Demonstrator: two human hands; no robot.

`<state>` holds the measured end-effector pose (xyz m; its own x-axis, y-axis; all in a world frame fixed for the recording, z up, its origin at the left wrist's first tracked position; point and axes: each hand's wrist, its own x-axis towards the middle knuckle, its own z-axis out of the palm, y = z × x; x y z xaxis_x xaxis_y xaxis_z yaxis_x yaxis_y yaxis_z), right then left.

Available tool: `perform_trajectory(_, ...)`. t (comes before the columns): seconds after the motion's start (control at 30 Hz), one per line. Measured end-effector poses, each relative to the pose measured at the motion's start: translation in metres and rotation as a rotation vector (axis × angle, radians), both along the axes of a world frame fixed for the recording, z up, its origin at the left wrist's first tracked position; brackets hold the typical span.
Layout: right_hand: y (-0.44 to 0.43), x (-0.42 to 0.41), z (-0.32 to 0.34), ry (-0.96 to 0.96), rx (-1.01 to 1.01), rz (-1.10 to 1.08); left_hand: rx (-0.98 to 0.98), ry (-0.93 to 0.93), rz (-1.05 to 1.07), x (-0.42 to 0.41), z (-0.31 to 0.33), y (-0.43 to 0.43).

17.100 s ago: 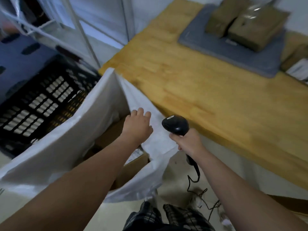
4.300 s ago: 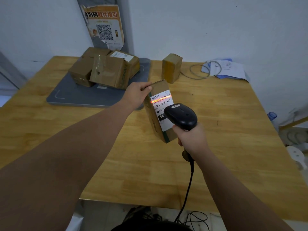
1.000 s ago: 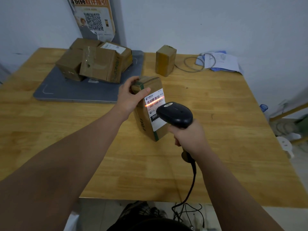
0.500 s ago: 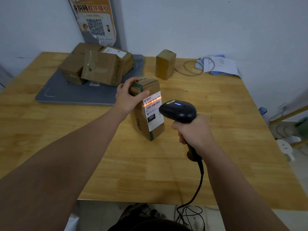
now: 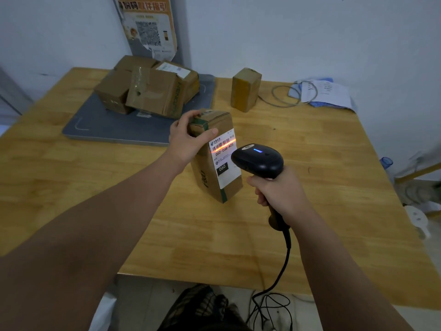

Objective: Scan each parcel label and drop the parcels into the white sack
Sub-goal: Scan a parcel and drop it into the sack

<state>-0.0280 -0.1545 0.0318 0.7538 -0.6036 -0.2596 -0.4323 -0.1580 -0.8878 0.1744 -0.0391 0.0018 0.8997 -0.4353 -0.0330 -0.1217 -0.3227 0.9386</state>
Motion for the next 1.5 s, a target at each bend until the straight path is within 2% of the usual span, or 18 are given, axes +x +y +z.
perform_trajectory(0.2,0.031,0.002,-0.008,-0.03,0.06,0.087,-0.176,0.105,0.11,-0.024,0.001,0.044)
perform_trajectory(0.43,0.128,0.019,-0.018,-0.118,0.199,0.331,-0.251,0.14,0.301,-0.038,0.01,0.166)
perform_trajectory(0.57,0.207,0.028,-0.039,-0.135,0.301,0.431,-0.217,0.044,0.414,-0.057,0.012,0.281)
perform_trajectory(0.73,0.32,0.028,-0.083,-0.05,0.338,0.561,-0.046,-0.002,0.505,-0.095,0.001,0.433)
perform_trajectory(0.87,0.383,0.032,-0.141,0.042,0.207,0.5,0.073,0.064,0.617,-0.121,-0.029,0.519)
perform_trajectory(0.93,0.395,0.04,-0.171,0.141,0.086,0.604,0.124,0.109,0.67,-0.129,-0.052,0.546)
perform_trajectory(1.07,0.393,0.061,-0.217,0.273,-0.349,0.894,0.112,0.247,0.757,-0.135,-0.094,0.567)
perform_trajectory(1.23,0.398,0.075,-0.236,0.43,-0.359,0.989,0.092,0.273,0.827,-0.133,-0.134,0.569)
perform_trajectory(1.4,0.413,0.057,-0.24,0.405,-0.34,0.828,0.148,0.271,0.86,-0.141,-0.146,0.573)
perform_trajectory(1.5,0.422,0.042,-0.224,0.323,-0.221,0.689,0.193,0.279,0.887,-0.146,-0.147,0.578)
